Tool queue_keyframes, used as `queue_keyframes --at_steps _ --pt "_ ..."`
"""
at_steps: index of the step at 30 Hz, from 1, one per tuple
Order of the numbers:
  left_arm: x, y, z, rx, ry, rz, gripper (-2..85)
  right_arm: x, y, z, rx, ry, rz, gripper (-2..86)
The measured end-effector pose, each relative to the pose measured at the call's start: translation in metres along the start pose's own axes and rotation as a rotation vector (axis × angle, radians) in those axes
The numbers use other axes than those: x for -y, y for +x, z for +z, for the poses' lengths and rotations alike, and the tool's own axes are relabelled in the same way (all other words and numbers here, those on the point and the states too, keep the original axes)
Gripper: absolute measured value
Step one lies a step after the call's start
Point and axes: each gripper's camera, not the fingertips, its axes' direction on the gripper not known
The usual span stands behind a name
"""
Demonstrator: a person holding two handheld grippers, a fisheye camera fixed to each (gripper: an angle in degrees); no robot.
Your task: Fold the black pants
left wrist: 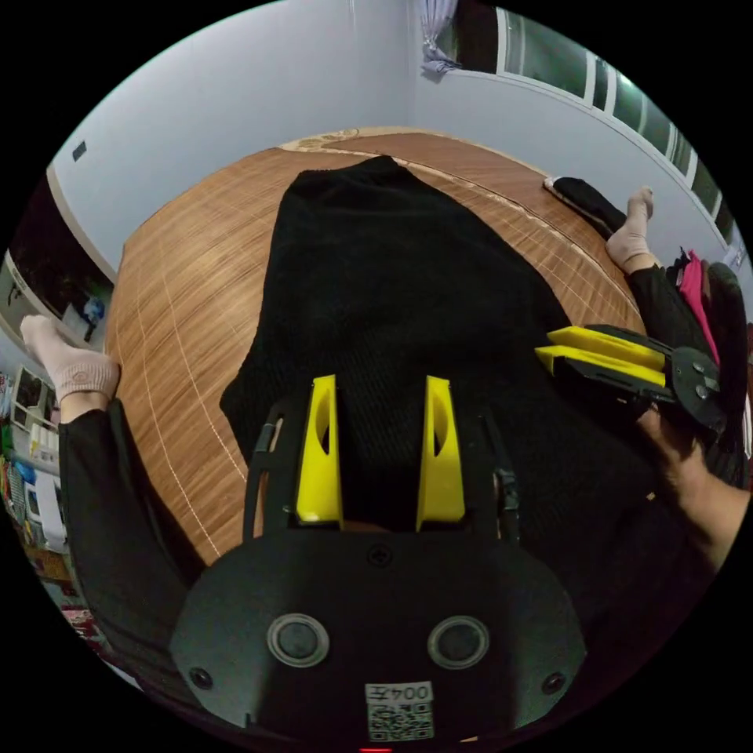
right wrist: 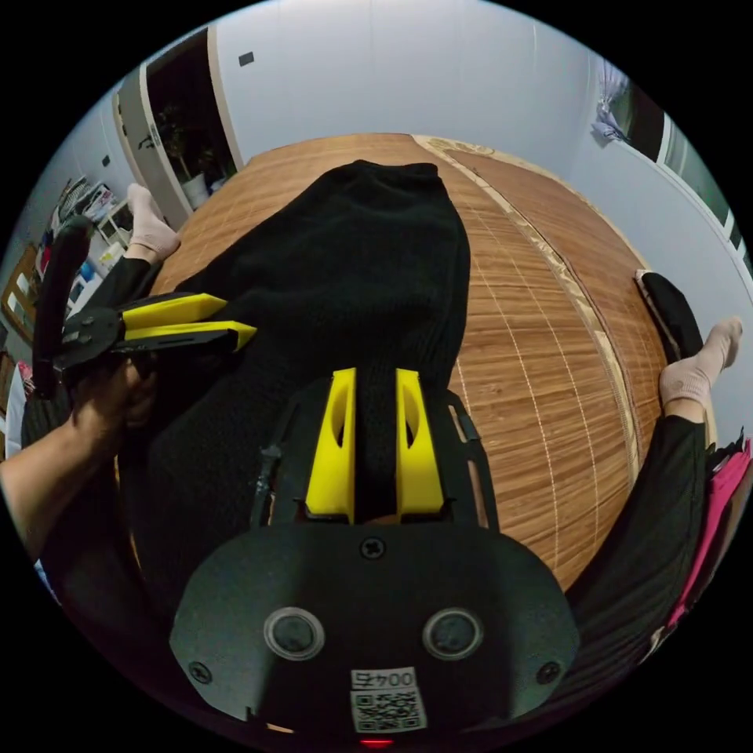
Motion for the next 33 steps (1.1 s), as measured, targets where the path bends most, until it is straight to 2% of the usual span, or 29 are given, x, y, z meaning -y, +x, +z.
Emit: queue_keyframes --at_steps 11,16,21,26,28,33 --pt "0.089 -0.019 0.025 0.021 0.03 -0.035 14.5 0.085 -0.002 0.021 -0.098 -0.002 -0.041 8.7" --pt "0.186 -0.056 0.055 0.064 0.053 -0.025 14.6 0.186 0.012 0.051 -0.078 0.008 -0.117 9.0" --pt "0.244 -0.083 0.067 0.014 0.052 -0.033 15.6 0.233 0.05 0.049 0.011 -0.041 -0.017 9.9" --pt "0.223 -0.077 0.037 -0.085 0.06 0.002 17.6 0.157 0.087 -0.01 0.182 0.038 0.048 10.5" --pt "0.184 -0.069 -0.004 -0.155 0.099 0.028 17.4 0.094 0.097 -0.044 0.298 0.043 0.079 10.2" --pt "0.067 -0.037 -0.099 -0.246 0.064 0.069 16.1 -0.045 0.08 -0.113 0.417 0.01 0.139 9.2"
